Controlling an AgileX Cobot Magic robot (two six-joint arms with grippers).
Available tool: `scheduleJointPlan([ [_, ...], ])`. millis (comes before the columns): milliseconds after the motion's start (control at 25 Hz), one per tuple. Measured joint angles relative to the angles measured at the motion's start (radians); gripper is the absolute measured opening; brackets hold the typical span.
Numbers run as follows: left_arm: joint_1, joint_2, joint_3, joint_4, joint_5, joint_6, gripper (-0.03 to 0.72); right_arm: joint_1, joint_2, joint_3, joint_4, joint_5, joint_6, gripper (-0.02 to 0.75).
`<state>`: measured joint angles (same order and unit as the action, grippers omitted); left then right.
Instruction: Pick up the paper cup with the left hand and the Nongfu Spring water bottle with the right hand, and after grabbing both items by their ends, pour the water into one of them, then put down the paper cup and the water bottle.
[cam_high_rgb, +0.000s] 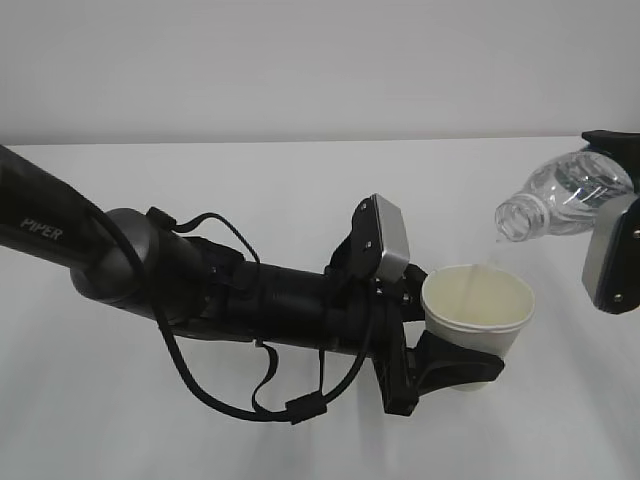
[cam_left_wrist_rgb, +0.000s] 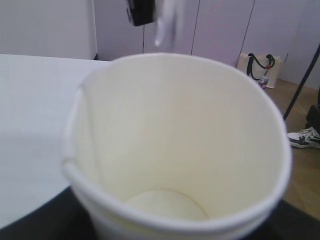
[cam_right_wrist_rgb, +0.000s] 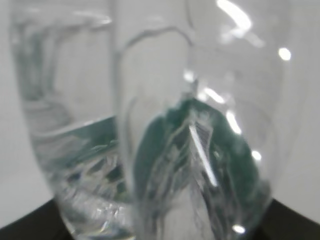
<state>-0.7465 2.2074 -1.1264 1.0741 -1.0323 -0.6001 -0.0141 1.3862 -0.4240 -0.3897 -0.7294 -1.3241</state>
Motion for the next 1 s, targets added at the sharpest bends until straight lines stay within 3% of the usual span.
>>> scheduleJointPlan([
  [1000,0.000,0.000,0.000,0.000,0.000,0.000,0.463,0.000,0.000,0.000,-0.006,0.000,-0.028,0.436],
])
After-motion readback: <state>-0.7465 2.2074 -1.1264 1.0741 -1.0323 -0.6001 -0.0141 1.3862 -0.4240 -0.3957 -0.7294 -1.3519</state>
